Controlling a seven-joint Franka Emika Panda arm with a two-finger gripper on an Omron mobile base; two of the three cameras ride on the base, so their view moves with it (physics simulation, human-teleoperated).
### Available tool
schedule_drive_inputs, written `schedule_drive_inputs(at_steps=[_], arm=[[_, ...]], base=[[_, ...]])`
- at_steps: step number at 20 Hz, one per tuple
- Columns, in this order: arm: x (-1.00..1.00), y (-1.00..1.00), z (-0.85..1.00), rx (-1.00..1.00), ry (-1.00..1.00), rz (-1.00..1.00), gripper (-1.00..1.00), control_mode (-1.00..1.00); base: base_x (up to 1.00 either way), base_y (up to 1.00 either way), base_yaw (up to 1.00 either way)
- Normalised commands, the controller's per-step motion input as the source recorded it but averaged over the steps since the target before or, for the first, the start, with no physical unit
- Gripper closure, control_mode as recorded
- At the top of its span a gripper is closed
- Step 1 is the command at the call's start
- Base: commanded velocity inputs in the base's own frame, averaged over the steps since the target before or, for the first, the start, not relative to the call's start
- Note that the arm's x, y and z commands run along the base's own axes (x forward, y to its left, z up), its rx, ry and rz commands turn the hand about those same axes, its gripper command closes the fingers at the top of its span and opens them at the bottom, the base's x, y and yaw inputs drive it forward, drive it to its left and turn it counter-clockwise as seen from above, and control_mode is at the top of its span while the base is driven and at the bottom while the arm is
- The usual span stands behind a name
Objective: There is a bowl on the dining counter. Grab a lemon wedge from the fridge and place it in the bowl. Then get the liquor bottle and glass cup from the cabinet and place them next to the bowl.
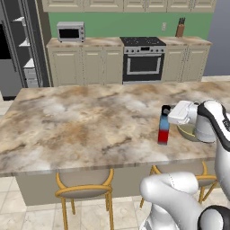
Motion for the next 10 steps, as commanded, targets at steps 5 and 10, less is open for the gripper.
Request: schedule_drive_inputs(at_steps=[5,10], arm=[[0.18,-0.07,-0.18,0.00,0.00,0.00,1.00,-1.00],[0.16,-0.04,-0.18,0.00,0.00,0.00,1.00,-1.00]], base=[[0.00,0.00,0.00],[0.00,0.00,0.00]])
